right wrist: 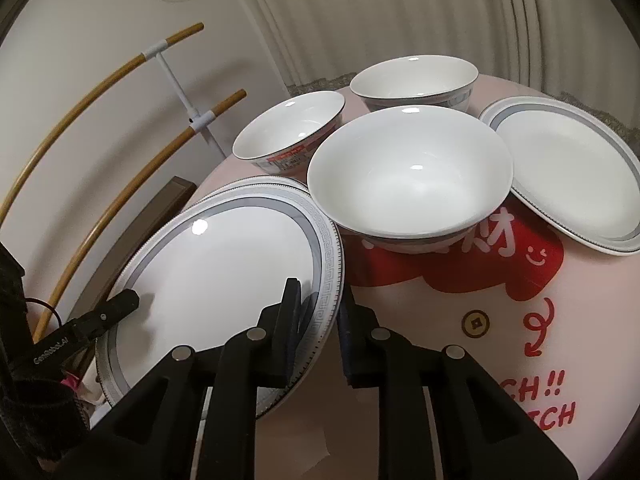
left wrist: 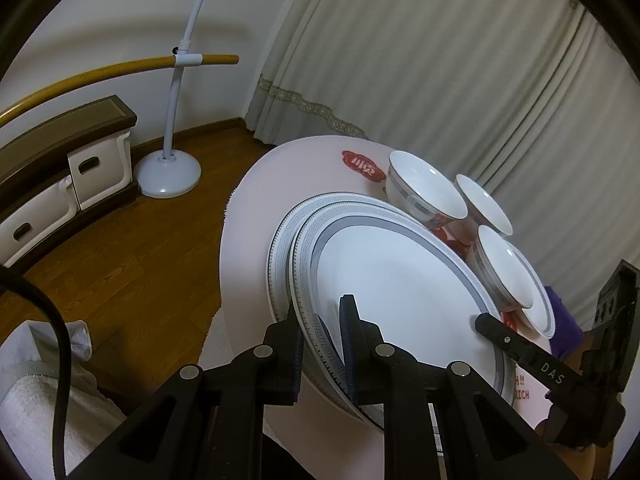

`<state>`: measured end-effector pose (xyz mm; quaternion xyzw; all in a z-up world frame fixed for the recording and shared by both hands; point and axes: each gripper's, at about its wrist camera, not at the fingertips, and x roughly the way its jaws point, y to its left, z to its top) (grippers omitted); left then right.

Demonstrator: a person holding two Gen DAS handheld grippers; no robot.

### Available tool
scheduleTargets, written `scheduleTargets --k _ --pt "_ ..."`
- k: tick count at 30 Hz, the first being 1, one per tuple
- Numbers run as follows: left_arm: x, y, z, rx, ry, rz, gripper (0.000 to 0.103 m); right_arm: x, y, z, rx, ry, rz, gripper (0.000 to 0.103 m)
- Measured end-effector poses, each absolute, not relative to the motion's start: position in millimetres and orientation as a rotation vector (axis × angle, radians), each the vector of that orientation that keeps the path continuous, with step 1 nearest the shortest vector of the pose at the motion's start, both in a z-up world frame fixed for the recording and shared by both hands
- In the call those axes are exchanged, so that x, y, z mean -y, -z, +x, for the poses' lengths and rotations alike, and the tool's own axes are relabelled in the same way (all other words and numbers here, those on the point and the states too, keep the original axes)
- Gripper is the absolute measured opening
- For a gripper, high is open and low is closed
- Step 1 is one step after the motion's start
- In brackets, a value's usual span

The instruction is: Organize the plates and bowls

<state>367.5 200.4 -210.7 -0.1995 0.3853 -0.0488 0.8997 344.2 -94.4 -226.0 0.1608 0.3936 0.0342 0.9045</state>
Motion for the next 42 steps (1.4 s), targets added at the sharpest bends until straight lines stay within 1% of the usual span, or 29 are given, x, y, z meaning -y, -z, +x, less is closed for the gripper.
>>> scheduleTargets --k 6,22,29,42 --pt "-200 210 370 -0.803 0.101 -0.41 0.013 89 224 349 -0.833 -0.036 0.286 0.022" --pt "-202 212 373 -0.811 0.108 -0.417 0.014 80 223 361 -0.878 0.023 0.228 0.026" --pt "-203 212 372 -0.808 0.103 -0.411 0.014 78 228 366 -0.886 0.009 0.241 0.029" --pt "-200 208 373 -0.803 0.088 -0.387 0.014 83 239 374 -0.879 -0.034 0.3 0.028"
